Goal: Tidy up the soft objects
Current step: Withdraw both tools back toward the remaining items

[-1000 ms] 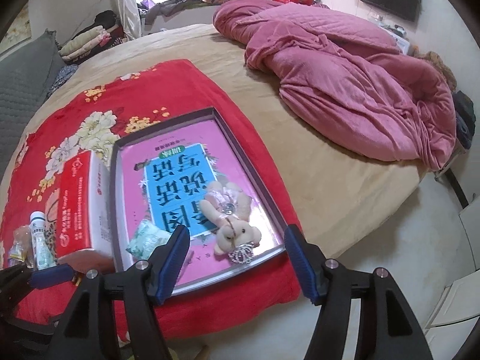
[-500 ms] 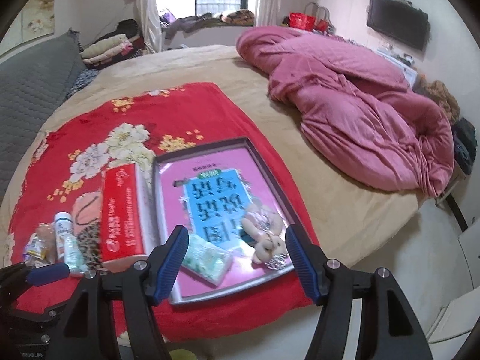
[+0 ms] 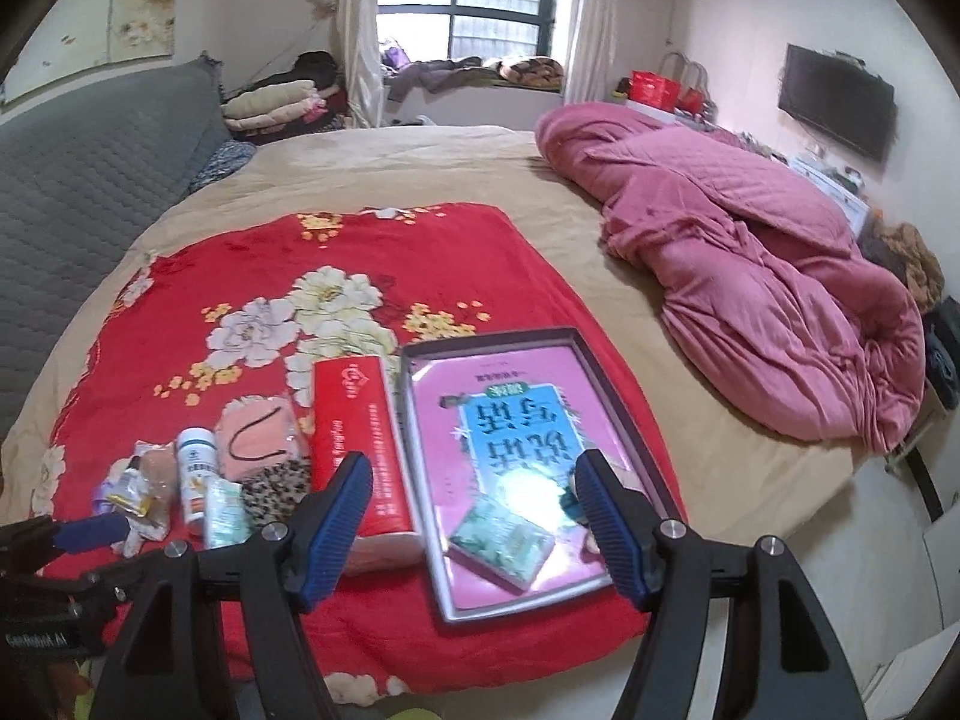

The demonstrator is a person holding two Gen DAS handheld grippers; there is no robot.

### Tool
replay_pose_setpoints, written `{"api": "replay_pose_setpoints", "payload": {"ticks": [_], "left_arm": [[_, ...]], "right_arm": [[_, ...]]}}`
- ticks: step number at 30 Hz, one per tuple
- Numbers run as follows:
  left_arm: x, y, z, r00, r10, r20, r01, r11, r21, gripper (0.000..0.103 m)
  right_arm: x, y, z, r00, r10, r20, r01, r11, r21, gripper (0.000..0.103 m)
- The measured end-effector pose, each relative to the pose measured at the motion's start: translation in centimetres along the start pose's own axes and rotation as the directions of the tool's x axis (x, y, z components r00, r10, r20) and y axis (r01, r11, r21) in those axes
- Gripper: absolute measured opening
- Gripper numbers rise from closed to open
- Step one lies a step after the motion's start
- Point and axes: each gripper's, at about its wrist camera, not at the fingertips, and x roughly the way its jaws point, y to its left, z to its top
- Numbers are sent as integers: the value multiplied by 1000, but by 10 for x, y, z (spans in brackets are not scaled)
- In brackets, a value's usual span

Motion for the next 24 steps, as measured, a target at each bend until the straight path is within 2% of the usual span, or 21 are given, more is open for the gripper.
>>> {"api": "replay_pose_setpoints", "payload": {"ticks": [15, 24], "left_arm": [[-47, 97, -13, 994, 90, 62, -78, 981, -178, 78], [-57, 143, -22, 989, 137, 58, -118, 958, -261, 79]], "right_arm": [[-9, 70, 0, 994, 108, 10, -107, 989, -105, 70], [0, 122, -16, 983, 182, -41, -186, 962, -200, 70]]}}
